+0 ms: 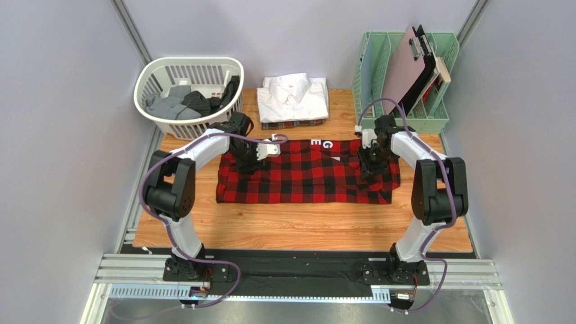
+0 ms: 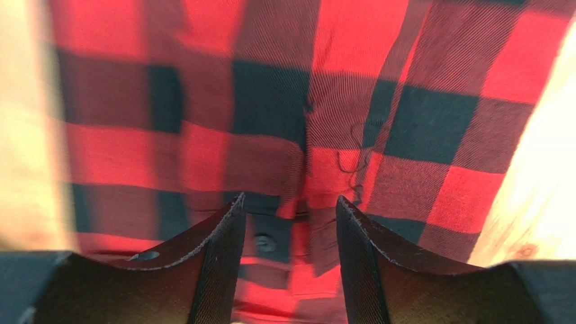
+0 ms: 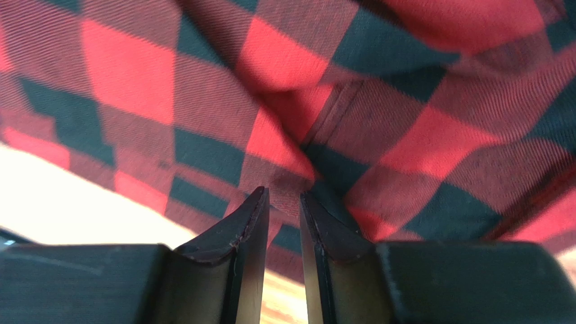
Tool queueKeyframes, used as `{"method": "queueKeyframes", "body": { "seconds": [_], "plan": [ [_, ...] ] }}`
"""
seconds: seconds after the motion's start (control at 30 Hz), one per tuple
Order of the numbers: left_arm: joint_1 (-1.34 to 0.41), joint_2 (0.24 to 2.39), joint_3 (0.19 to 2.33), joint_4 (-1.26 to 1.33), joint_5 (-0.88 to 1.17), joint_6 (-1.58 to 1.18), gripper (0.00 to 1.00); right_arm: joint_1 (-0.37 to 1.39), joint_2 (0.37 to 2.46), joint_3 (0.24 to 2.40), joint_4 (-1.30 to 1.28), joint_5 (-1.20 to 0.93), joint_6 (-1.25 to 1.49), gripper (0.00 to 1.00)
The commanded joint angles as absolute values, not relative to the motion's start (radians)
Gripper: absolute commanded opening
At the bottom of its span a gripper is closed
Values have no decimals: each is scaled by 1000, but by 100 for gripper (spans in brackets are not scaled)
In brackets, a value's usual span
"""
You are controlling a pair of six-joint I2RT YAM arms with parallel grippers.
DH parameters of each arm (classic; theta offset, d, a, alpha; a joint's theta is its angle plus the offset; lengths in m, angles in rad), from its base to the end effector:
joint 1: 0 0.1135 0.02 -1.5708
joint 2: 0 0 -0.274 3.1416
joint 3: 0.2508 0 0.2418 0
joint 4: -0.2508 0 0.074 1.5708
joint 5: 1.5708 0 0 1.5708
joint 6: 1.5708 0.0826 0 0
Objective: Fold and stack the long sleeve shirts
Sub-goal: Fold the shirt
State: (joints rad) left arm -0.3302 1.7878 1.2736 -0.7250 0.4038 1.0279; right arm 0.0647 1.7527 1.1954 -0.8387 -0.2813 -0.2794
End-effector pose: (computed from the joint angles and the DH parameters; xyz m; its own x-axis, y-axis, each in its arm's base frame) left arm 0.3312 -0.1478 0.1763 -0.1032 0.8677 -0.4863 0.9824 0.1655 0.0868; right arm 0.3246 0.0440 0.1590 -0.9142 -0.3247 -0.2426 -0.3770 0.9010 0.2148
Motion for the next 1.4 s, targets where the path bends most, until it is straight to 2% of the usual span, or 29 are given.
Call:
{"method": "queueKeyframes", "body": {
  "seconds": [0.0, 0.1, 0.33, 0.53, 0.67, 0.8, 1.0, 1.17, 1.37],
  "plan": [
    [-339, 1853, 1289, -778, 255, 904, 56, 71, 1789, 1206, -799, -193, -276, 28],
    [-345, 1885, 1272, -818, 195, 905, 53, 72, 1784, 1132, -798, -218, -305, 28],
    [-348, 1844, 1186, -851, 175, 927, 52, 72, 1730, 1017, -810, -193, -376, 28],
    [-371, 1776, 1169, -923, 218, 899, 53, 71, 1655, 1054, -864, -166, -399, 29],
    [-426, 1789, 1147, -913, 164, 844, 53, 80, 1595, 1132, -913, -295, -367, 30],
    [-434, 1796, 1184, -940, 248, 741, 53, 152, 1554, 1166, -911, -344, -318, 31],
    [-443, 1795, 1247, -989, 299, 706, 53, 294, 1650, 1181, -842, -270, -264, 31],
    [-442, 1767, 1278, -1002, 241, 736, 53, 310, 1778, 1204, -807, -201, -284, 30],
    [-437, 1818, 1272, -983, 161, 756, 51, 362, 1821, 1180, -789, -161, -304, 30]
  ]
}}
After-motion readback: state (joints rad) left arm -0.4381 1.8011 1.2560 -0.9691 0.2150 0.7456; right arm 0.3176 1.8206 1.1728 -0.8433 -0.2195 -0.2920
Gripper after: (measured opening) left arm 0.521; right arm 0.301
